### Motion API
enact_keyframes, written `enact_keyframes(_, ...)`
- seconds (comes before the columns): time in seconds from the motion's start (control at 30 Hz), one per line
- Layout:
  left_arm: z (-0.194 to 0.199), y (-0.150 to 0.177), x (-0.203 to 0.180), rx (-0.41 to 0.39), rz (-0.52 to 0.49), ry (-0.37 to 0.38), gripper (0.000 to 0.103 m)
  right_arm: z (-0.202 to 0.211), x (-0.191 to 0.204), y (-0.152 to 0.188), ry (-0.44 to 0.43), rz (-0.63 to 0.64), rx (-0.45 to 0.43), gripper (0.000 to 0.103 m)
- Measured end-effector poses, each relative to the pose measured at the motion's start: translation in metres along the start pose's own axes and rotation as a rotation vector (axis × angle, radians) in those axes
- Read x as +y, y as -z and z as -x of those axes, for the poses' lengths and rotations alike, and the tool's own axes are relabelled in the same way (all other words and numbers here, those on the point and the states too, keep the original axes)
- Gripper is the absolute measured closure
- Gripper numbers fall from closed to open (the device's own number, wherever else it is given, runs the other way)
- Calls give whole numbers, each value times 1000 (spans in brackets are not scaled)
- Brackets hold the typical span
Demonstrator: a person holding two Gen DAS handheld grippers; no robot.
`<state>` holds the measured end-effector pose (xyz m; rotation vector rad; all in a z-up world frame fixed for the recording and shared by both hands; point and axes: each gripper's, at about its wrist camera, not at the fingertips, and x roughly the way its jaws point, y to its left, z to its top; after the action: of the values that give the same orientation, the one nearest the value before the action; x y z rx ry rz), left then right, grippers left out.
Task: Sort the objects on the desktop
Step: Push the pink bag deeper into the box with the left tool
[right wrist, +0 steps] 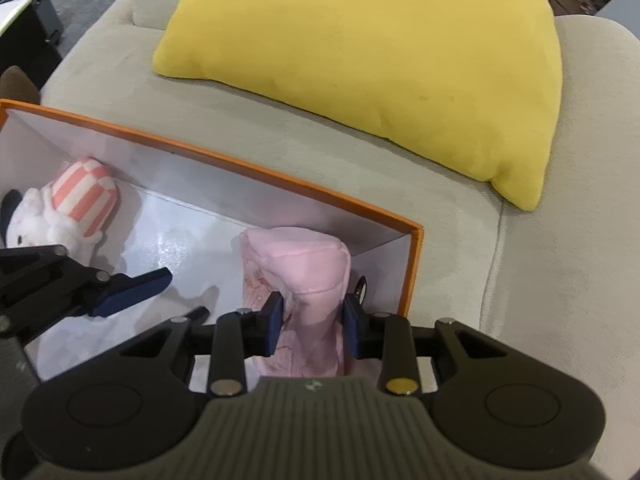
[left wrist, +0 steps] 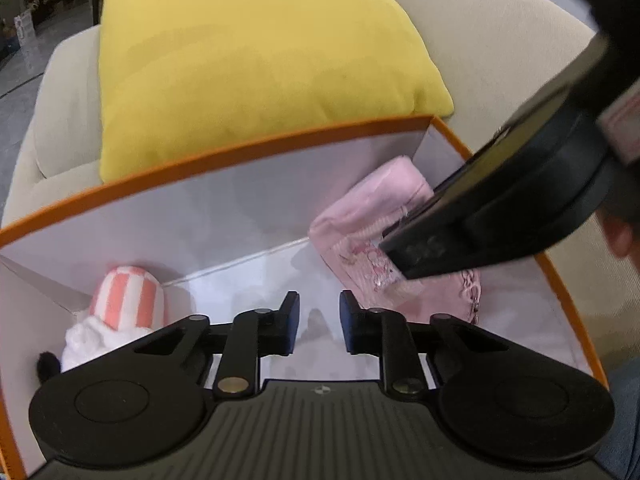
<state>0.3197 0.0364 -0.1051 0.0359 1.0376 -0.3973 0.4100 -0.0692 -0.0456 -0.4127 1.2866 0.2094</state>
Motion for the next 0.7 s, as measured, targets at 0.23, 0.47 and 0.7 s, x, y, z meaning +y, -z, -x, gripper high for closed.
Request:
enact_keyframes(0.23, -20, -12, 1, 42, 31, -2, 90, 3, -13, 0, -79, -35, -3, 72)
enact_keyframes(0.47, -30, -21, 2, 59, 52, 18, 94, 3, -24, 0, -125, -82, 10, 72)
enact_keyframes(0.7, -44, -25, 8, 117, 78, 55, 94, 11, -45, 3, -257, -178, 26, 66)
